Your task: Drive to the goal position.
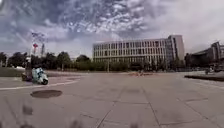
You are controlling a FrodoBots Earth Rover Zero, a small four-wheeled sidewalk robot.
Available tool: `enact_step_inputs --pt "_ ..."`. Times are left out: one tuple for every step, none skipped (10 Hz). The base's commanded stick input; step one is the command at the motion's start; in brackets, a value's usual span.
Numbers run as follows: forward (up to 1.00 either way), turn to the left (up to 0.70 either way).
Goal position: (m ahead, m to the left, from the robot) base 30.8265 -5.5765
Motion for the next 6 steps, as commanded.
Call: enact_step_inputs --pt "0.70 0.00" --pt "0.70 0.00" --pt "0.70 0.00" --pt "0.70 0.00" --pt "0.70 0.00" --pt "0.70 0.00"
